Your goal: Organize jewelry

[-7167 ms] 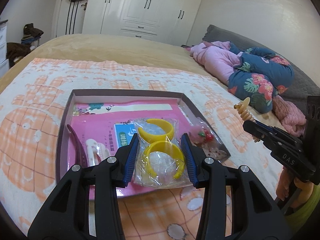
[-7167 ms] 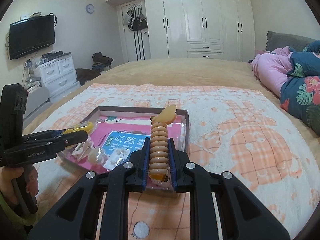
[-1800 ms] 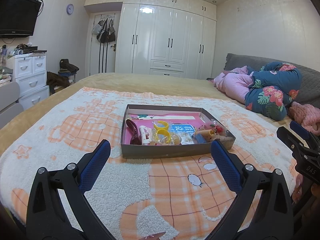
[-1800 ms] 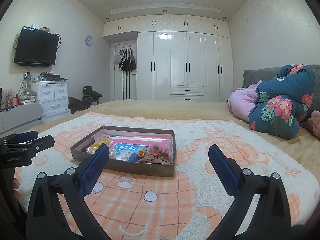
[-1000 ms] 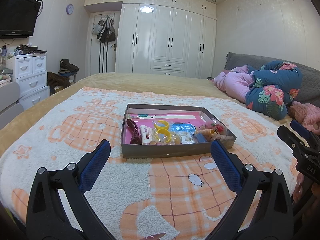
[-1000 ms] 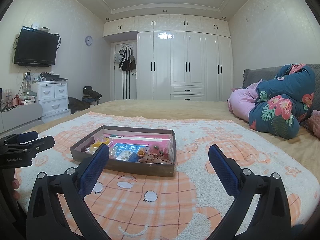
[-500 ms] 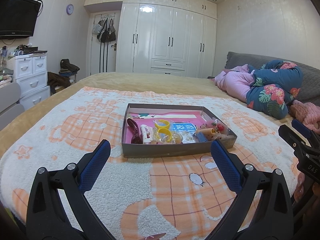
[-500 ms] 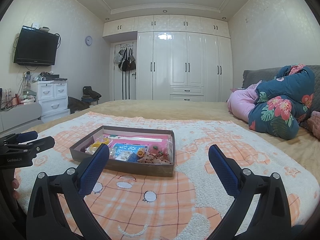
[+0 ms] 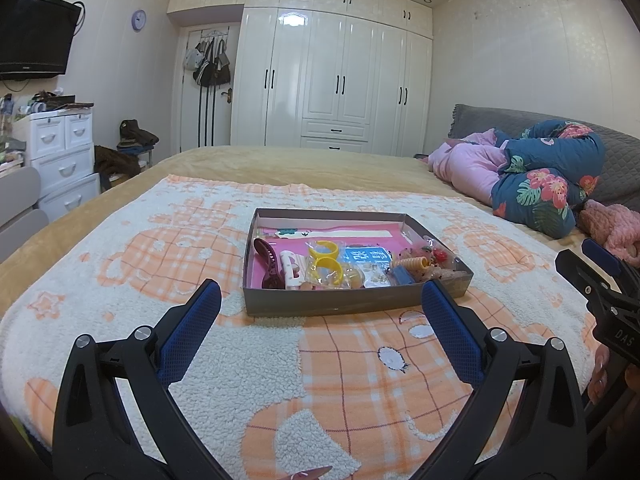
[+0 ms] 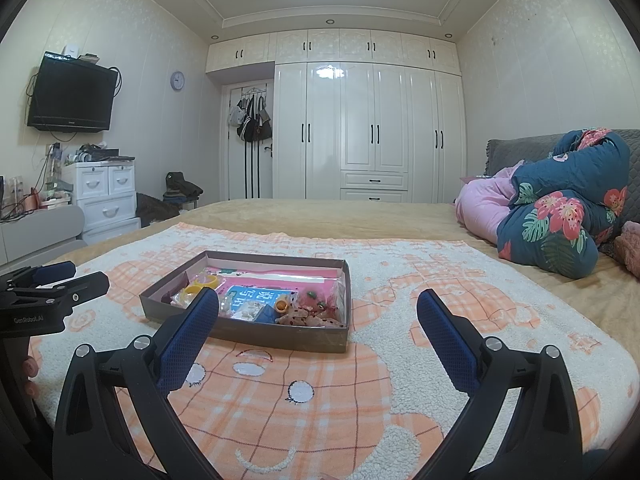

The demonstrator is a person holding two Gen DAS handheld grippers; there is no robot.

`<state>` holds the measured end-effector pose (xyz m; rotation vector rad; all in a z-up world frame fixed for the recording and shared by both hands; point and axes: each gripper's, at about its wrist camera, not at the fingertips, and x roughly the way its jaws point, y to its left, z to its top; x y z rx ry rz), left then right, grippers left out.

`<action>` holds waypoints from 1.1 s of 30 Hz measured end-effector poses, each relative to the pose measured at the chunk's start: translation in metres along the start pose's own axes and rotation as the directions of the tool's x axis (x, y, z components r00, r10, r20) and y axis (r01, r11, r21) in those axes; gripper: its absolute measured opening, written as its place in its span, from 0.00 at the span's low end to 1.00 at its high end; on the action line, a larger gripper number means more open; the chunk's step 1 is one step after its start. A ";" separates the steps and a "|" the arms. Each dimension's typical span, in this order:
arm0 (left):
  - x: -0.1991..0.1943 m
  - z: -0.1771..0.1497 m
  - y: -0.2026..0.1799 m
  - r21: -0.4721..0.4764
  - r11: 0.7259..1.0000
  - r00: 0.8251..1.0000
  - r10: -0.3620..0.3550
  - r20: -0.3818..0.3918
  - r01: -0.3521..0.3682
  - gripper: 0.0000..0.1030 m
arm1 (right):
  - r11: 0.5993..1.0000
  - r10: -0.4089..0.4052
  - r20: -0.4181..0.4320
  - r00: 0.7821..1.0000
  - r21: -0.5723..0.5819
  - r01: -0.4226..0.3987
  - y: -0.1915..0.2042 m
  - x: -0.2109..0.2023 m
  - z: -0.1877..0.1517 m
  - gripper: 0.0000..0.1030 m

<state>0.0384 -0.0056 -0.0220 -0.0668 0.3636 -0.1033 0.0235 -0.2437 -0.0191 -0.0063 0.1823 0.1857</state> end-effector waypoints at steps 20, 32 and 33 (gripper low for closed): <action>0.000 0.003 0.004 -0.015 1.000 1.000 -0.002 -0.017 0.002 0.89 | 1.000 -0.024 -0.015 1.000 0.006 0.024 -0.002 0.001 0.002 0.94; 0.090 0.031 0.125 -0.103 0.964 0.949 0.217 -0.227 -0.245 0.89 | 0.881 -0.431 -0.467 0.772 -0.032 0.472 -0.149 0.153 -0.010 0.94; 0.107 0.033 0.149 -0.115 0.946 0.925 0.261 -0.278 -0.302 0.89 | 0.881 -0.431 -0.467 0.772 -0.032 0.472 -0.149 0.153 -0.010 0.94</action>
